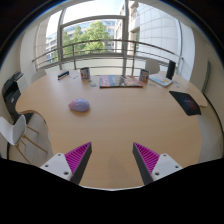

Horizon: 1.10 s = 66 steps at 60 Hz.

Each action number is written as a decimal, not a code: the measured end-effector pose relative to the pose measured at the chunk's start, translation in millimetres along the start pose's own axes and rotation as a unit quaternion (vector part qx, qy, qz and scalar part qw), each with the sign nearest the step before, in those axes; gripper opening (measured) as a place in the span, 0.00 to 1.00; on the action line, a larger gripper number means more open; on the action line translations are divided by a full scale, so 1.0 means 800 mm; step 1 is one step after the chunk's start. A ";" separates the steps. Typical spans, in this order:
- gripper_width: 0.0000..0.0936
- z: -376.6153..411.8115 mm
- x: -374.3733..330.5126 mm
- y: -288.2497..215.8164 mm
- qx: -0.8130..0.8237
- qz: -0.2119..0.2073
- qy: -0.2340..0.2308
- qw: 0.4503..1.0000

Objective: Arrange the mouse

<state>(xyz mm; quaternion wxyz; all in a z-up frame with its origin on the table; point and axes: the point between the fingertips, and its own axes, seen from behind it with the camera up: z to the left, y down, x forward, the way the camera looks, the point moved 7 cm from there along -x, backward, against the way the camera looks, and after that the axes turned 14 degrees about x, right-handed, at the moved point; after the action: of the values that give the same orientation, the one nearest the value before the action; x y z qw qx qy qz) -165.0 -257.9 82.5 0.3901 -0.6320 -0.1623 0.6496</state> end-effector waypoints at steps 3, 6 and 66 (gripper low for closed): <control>0.91 0.034 0.031 -0.005 -0.006 -0.008 -0.020 1.000; 0.91 0.066 0.061 -0.009 -0.012 -0.010 -0.038 0.999; 0.46 0.202 0.277 -0.139 -0.055 -0.027 -0.067 0.996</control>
<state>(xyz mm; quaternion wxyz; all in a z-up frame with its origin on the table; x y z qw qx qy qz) -261.8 16.9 30.8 0.3603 -0.6028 -0.2410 0.6699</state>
